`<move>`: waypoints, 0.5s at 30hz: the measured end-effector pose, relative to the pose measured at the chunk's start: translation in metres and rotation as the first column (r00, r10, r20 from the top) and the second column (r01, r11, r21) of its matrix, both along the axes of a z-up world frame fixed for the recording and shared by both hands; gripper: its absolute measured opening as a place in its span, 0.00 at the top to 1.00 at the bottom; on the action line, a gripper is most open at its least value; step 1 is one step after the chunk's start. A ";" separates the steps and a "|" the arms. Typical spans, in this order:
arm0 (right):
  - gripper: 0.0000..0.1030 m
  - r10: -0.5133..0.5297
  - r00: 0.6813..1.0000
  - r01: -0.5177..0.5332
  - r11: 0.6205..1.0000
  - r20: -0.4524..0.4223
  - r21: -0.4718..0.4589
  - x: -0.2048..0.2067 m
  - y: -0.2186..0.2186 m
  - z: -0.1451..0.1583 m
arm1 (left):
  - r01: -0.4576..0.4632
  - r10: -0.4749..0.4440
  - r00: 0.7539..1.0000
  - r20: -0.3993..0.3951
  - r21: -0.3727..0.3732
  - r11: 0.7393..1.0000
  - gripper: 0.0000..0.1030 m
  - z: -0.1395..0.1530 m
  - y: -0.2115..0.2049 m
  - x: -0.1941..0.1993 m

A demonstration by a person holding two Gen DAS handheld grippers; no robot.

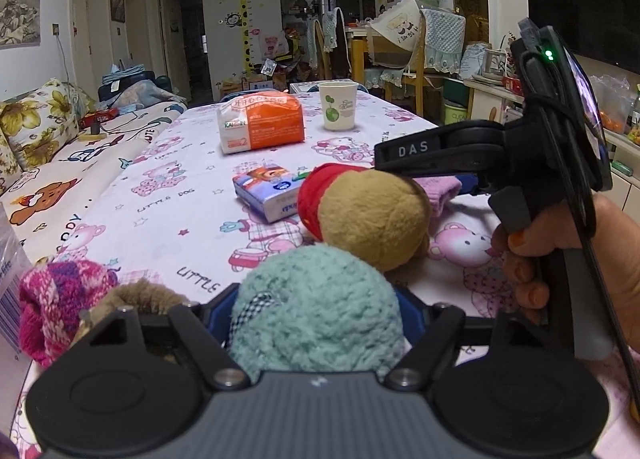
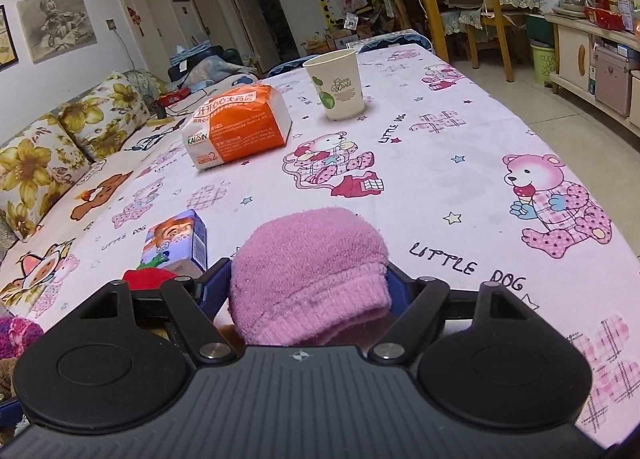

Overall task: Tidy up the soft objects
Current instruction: 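Grasp the teal knit hat with the left tool while the right tool grasps the pink fuzzy hat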

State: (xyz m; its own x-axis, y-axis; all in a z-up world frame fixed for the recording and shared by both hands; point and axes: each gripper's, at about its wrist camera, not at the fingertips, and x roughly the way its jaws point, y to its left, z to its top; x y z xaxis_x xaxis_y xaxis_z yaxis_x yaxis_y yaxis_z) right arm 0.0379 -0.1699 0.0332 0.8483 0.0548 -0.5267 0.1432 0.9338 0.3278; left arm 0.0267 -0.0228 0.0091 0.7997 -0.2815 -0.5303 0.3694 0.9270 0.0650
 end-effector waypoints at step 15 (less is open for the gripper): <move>0.16 -0.014 1.000 0.016 0.991 0.022 -0.134 -0.012 0.017 0.012 | -0.027 0.027 1.000 0.001 -0.068 0.997 0.30 0.012 0.017 -0.009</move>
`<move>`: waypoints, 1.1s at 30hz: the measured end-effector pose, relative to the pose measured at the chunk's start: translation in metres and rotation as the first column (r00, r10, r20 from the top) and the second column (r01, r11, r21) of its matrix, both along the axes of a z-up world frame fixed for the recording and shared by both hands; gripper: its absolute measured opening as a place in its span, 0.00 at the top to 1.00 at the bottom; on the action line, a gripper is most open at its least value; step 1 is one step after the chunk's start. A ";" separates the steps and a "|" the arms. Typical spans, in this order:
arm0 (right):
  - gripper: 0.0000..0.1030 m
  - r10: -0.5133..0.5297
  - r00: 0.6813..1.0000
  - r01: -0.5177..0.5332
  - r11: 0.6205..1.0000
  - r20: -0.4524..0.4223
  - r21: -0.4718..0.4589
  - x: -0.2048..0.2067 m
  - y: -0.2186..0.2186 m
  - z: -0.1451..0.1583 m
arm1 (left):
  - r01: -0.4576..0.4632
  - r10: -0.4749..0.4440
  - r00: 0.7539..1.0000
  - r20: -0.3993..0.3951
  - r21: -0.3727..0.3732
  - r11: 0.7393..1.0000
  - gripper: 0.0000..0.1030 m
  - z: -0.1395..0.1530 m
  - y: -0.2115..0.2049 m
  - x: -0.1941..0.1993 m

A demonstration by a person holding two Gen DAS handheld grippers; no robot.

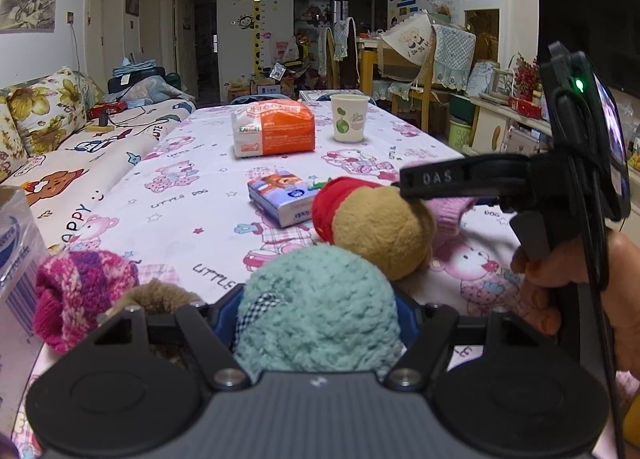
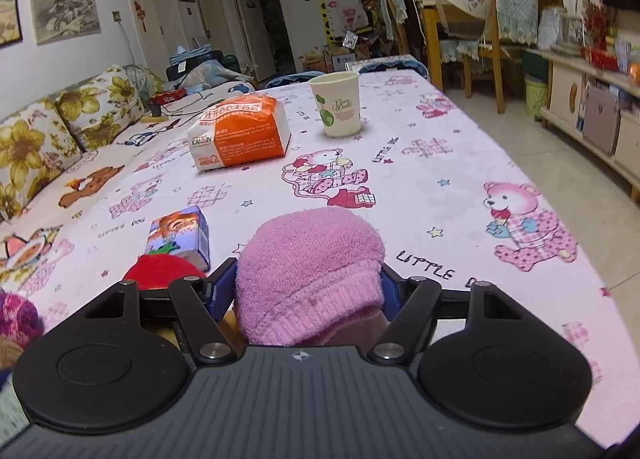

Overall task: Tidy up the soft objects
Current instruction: 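Grasp the teal knit hat with the left tool while the right tool grasps the pink fuzzy hat, then carry both hats over the cardboard box and open both tools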

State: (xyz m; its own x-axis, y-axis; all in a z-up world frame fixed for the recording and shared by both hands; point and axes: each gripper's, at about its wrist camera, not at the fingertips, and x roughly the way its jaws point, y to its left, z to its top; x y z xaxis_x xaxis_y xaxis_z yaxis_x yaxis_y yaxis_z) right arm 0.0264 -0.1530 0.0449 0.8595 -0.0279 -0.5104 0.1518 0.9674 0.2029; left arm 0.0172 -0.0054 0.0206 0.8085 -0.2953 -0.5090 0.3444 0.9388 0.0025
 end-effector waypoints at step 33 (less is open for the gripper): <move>0.16 0.061 0.991 -0.046 0.991 0.120 -0.129 -0.037 0.058 0.035 | -0.075 0.101 0.986 0.132 -0.191 0.979 0.29 0.046 0.067 -0.027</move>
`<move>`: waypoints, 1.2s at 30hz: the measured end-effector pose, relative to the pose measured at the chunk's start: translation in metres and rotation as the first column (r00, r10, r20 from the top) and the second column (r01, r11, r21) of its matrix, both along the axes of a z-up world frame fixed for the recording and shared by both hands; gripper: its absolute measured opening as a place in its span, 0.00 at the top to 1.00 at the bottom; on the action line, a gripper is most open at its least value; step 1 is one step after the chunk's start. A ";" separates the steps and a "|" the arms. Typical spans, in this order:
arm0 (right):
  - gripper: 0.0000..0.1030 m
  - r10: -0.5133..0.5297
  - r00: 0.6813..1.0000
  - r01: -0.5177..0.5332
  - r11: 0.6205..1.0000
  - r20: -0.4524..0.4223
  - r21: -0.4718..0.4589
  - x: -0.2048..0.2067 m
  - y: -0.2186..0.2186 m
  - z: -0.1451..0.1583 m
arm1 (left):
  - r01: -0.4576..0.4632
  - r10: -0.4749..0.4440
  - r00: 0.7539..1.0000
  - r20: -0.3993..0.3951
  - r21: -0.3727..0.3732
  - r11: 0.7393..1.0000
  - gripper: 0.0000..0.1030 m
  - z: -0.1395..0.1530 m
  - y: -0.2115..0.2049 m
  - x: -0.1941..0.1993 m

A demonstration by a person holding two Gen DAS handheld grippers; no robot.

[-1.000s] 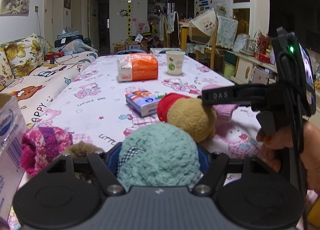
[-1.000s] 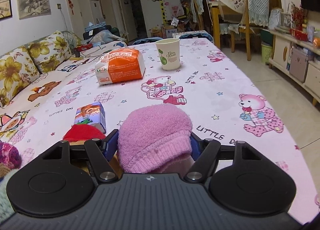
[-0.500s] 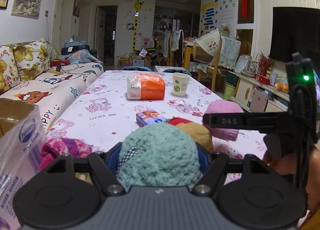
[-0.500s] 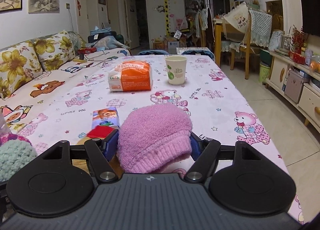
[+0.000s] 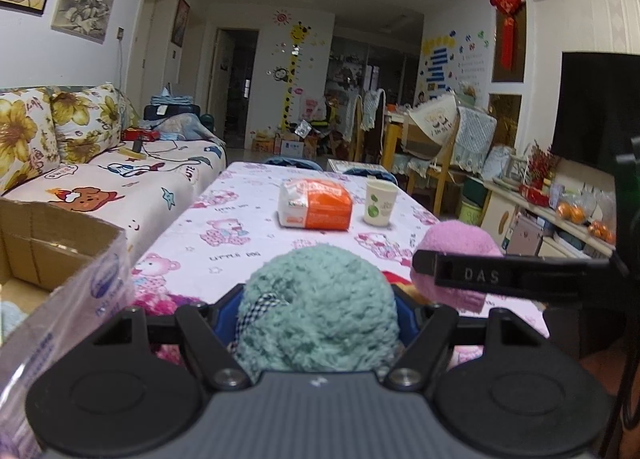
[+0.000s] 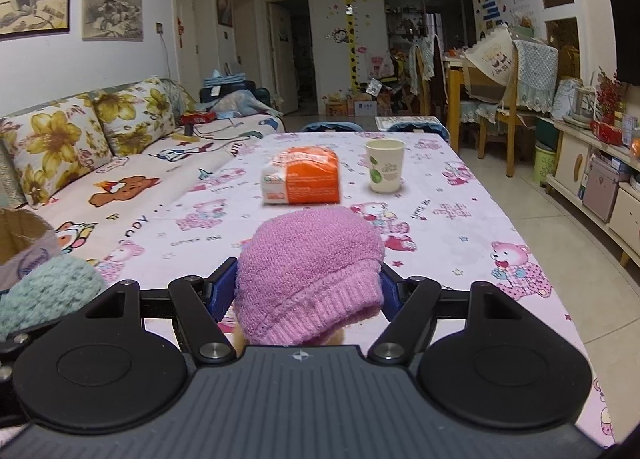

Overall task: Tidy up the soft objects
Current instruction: 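Carry both hats over the cardboard box and open both tools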

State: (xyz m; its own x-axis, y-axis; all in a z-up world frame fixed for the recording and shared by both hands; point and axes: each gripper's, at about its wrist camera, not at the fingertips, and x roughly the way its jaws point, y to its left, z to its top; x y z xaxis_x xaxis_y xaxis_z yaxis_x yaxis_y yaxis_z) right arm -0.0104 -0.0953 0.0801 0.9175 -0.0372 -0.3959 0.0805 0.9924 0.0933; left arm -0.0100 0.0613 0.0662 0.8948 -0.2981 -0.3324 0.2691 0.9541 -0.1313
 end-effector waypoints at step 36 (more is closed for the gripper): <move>0.16 0.226 0.974 -0.227 0.973 0.028 0.053 -0.001 0.040 0.021 | -0.288 0.313 0.944 0.104 -0.204 0.936 0.29 0.034 0.086 -0.022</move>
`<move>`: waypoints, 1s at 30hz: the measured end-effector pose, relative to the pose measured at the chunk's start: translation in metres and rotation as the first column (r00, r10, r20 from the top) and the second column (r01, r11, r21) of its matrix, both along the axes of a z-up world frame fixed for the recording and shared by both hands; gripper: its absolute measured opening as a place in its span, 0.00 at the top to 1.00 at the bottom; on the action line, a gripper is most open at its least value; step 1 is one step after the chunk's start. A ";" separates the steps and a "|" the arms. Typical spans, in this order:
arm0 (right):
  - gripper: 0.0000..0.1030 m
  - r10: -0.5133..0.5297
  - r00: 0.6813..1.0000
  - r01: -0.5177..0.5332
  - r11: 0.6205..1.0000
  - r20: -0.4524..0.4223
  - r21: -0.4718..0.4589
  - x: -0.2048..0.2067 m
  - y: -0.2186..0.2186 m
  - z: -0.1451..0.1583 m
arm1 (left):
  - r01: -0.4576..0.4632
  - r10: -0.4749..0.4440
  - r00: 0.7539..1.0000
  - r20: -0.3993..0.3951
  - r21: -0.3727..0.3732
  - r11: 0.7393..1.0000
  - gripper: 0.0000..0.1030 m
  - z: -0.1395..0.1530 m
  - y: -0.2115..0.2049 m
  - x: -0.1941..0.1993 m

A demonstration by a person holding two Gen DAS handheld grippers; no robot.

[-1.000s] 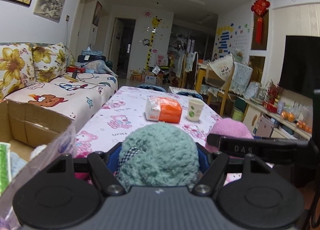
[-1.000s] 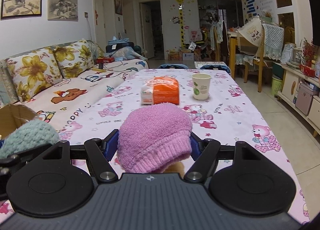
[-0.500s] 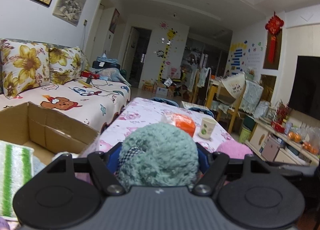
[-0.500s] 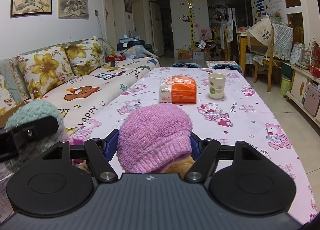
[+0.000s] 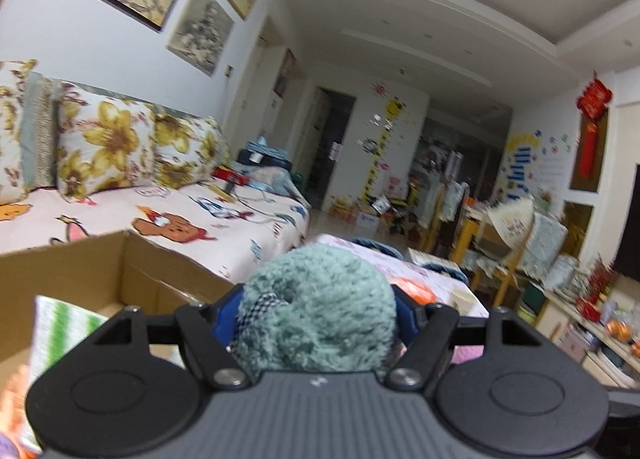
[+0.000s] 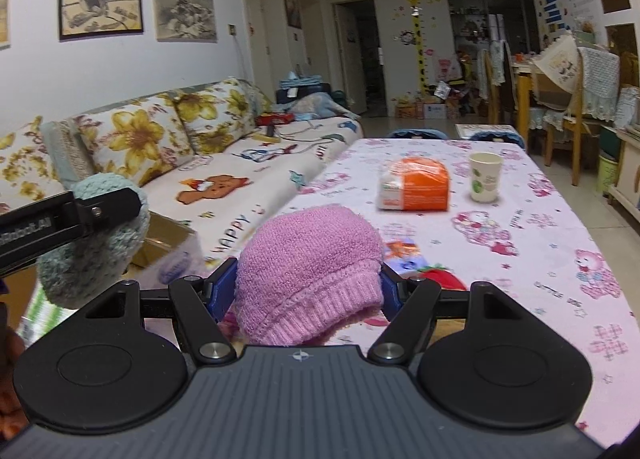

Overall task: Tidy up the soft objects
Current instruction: 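Carry both hats over the cardboard box and open both tools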

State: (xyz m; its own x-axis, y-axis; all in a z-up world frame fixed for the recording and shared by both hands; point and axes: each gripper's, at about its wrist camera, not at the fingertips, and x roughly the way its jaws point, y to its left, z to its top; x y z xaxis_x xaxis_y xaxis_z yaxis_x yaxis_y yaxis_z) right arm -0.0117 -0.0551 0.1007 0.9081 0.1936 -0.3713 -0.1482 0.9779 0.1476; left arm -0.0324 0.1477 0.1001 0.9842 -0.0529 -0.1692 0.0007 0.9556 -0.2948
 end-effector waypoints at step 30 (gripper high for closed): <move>0.02 0.290 0.955 -0.284 0.955 -0.065 0.083 0.060 0.104 0.002 | -0.450 0.429 0.891 -0.146 -0.167 0.877 0.28 -0.004 0.118 -0.008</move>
